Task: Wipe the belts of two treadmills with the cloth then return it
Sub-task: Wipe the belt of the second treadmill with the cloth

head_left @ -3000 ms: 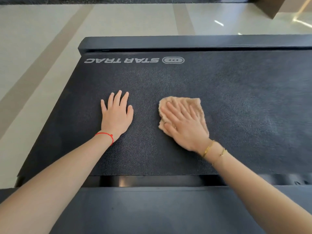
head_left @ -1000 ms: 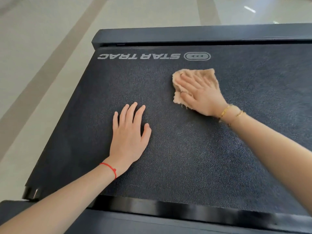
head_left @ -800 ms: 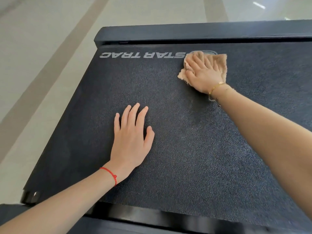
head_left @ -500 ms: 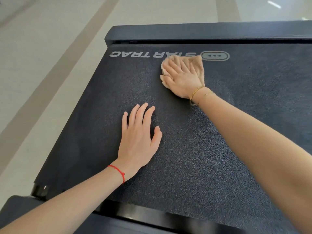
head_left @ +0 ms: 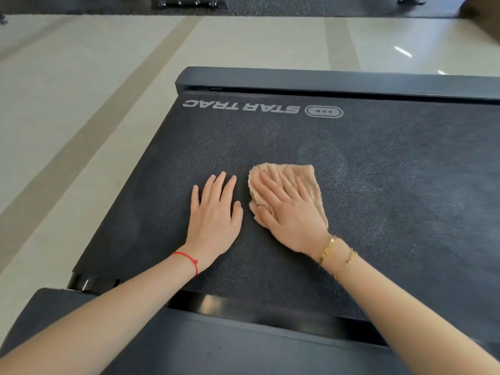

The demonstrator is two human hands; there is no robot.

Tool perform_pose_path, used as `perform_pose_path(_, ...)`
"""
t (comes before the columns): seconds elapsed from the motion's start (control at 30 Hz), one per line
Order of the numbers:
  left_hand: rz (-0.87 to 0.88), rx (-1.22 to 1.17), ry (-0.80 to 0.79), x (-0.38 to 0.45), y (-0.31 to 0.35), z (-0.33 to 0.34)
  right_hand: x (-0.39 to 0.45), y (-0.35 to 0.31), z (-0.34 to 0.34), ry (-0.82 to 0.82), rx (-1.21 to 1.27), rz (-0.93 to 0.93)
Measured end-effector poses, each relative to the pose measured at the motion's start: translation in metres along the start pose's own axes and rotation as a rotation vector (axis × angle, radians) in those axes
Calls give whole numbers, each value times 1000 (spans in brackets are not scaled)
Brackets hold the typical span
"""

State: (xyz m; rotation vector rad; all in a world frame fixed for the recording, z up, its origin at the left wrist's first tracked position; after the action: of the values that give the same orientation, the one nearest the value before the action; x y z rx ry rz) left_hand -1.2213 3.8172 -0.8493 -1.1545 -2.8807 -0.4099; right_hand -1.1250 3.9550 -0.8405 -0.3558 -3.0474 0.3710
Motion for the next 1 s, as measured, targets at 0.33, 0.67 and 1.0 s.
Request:
perform_pose_path(0.33,51,-9,3,-33,-17,-3,-69,-22,1,2,53,-15)
perform_pose_path(0.67,29,-24,14,-38,-13,-6,-92,15,-27,316,267,293)
perform_pose_path(1.0,21,-2,23,-39,-13,-4,-73,28,-13,282,277,285)
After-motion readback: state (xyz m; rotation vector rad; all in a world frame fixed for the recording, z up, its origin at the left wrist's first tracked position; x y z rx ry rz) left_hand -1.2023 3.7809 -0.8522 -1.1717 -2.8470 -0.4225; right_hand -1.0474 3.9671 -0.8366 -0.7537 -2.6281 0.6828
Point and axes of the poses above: each hand's wrist, its own x-axis towards the middle knuckle, its own z-axis out of the palm, y = z × x, the point moved 4 cm from there along x, towards the middle knuckle, and after that the axes turned 1 degree about -x, right-handed, at the moved point
